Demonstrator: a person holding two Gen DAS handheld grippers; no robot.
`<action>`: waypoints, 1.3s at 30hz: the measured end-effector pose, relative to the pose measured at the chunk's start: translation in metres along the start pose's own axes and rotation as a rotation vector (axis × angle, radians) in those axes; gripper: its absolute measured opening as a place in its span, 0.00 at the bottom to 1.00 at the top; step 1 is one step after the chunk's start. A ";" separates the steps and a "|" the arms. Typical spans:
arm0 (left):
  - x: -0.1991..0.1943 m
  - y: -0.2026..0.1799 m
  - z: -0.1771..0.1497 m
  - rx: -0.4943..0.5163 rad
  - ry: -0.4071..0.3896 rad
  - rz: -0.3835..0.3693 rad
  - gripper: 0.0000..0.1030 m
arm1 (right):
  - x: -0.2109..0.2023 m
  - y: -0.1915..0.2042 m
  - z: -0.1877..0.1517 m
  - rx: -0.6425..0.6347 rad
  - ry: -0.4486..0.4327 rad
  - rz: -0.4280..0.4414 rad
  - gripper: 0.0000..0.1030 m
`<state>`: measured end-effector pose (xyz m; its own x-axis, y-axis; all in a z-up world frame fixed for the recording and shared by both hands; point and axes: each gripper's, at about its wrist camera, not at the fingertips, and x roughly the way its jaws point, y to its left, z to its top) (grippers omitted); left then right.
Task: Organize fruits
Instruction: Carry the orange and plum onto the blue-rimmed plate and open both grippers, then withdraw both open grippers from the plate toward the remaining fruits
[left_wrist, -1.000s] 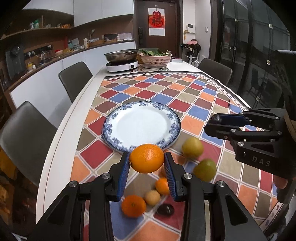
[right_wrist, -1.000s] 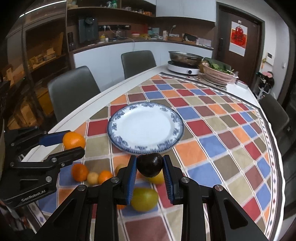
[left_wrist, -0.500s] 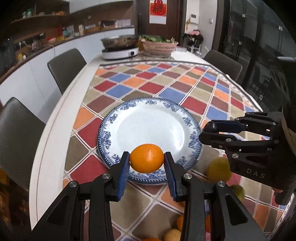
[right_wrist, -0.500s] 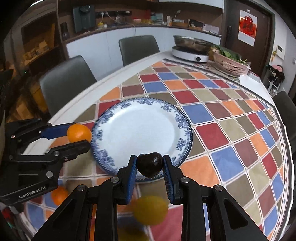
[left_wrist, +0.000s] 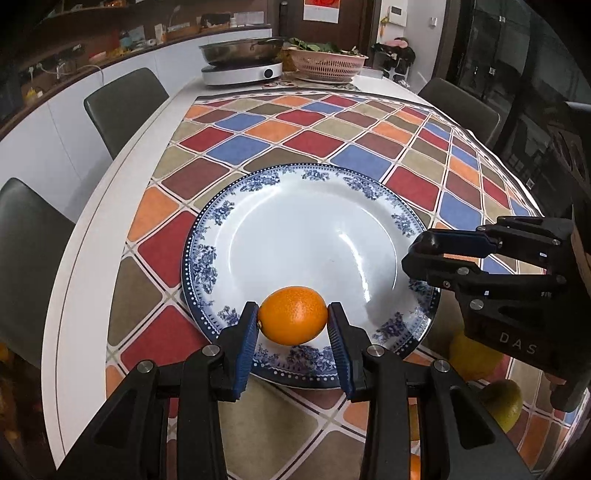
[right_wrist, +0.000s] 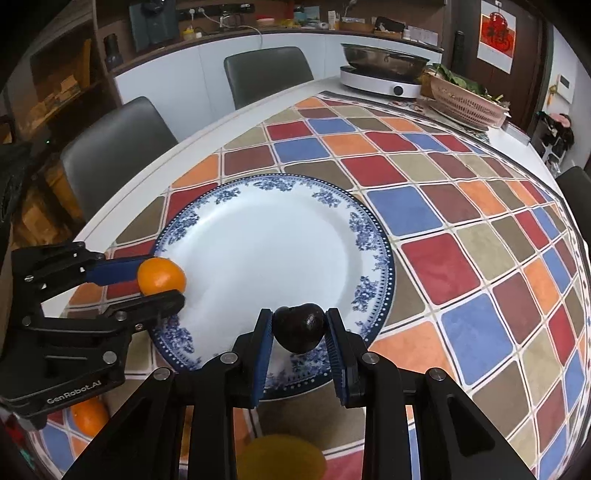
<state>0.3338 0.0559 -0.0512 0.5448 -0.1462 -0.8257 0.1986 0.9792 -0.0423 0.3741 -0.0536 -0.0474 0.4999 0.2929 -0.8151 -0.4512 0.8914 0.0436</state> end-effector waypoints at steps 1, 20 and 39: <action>-0.001 0.000 0.000 -0.003 -0.003 -0.005 0.43 | 0.000 0.000 0.000 0.001 0.000 -0.001 0.29; -0.118 -0.030 -0.047 -0.043 -0.200 0.149 0.73 | -0.099 0.009 -0.040 0.077 -0.179 -0.080 0.62; -0.179 -0.043 -0.110 -0.057 -0.275 0.258 0.86 | -0.164 0.039 -0.095 0.122 -0.229 -0.164 0.68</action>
<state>0.1377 0.0558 0.0364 0.7707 0.0816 -0.6319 -0.0153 0.9939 0.1096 0.2043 -0.0993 0.0335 0.7185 0.1992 -0.6664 -0.2651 0.9642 0.0025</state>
